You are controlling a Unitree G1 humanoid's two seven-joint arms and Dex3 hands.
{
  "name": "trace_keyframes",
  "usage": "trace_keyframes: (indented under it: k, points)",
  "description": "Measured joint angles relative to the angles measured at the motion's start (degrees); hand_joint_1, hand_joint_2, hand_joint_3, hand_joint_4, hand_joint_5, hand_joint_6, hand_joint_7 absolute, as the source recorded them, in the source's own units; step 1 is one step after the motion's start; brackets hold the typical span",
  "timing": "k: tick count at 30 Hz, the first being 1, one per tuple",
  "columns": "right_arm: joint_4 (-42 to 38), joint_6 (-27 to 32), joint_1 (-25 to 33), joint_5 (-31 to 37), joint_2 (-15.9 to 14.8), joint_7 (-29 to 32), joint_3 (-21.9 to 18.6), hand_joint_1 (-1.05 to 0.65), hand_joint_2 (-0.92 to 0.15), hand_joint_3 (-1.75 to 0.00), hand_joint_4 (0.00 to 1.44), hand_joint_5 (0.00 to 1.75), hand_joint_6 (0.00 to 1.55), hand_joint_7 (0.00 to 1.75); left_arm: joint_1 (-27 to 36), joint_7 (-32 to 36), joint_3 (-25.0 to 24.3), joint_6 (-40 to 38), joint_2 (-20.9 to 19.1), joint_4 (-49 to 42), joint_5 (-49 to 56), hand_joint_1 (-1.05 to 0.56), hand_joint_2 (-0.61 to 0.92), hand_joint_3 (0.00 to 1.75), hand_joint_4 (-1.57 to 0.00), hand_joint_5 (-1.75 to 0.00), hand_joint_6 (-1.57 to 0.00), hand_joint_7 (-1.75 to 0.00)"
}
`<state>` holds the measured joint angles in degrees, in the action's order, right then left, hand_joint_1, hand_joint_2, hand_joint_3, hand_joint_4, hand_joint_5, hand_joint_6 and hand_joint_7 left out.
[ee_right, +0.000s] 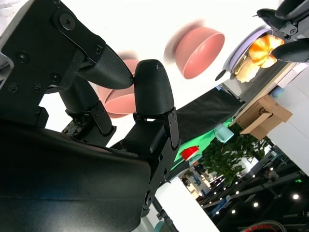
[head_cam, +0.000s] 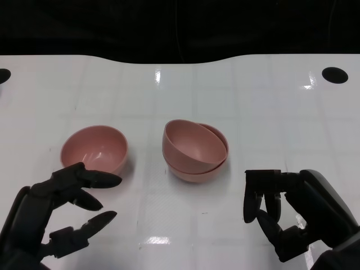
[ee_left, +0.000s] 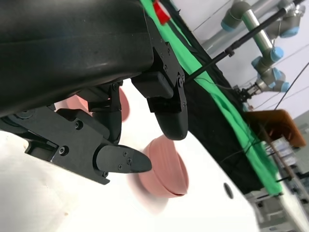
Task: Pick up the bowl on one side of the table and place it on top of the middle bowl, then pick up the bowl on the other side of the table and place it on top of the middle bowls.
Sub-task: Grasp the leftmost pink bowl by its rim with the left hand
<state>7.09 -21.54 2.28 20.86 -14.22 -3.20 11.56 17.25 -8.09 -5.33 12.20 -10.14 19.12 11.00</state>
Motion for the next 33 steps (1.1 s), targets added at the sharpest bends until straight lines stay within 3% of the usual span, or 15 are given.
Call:
trace_keyframes:
  k: [4,8,10,13,26,33]
  points:
    - [0.3,0.3,0.1,0.2,0.3,-0.2,0.1,-0.04,-0.07,-1.74,0.99,1.75,0.83,1.62,0.0,0.3,0.2,-4.4,-1.1,3.5,5.5,-0.39,0.92,0.09,-0.44,-0.81,-0.57,-0.21]
    - [0.6,0.6,0.3,0.6,0.4,-0.3,0.1,-0.04,-0.08,-1.74,0.99,1.75,0.83,1.62,-0.4,0.3,1.5,-8.8,-2.5,7.1,13.7,-0.43,0.92,0.08,-0.38,-0.73,-0.51,-0.13]
    - [0.8,1.1,0.3,0.7,0.4,-0.6,0.1,-0.04,-0.08,-1.73,0.99,1.75,0.83,1.62,-1.3,0.3,2.6,-11.5,-3.8,8.2,19.2,-0.46,0.92,0.05,-0.36,-0.57,-0.46,-0.05]
    - [0.9,1.6,0.3,0.7,0.4,-1.0,0.1,-0.04,-0.08,-1.73,0.99,1.75,0.83,1.62,-3.4,-0.4,4.3,-15.6,-4.6,9.4,25.4,-0.47,0.91,0.02,-0.30,-0.47,-0.42,-0.02]
    - [0.8,1.2,0.3,1.3,0.4,-0.8,0.0,-0.05,-0.08,-1.72,1.00,1.75,0.84,1.62,-13.9,-4.1,13.1,-28.0,-5.8,5.8,45.5,-0.52,0.92,0.03,-0.26,-0.41,-0.31,0.00]
    - [0.5,1.0,0.2,2.0,0.5,-0.6,0.1,-0.05,-0.09,-1.72,0.99,1.75,0.84,1.61,-20.2,-7.2,17.0,-31.9,-6.4,-2.2,51.8,-0.52,0.91,0.01,-0.37,-0.37,-0.42,-0.03]
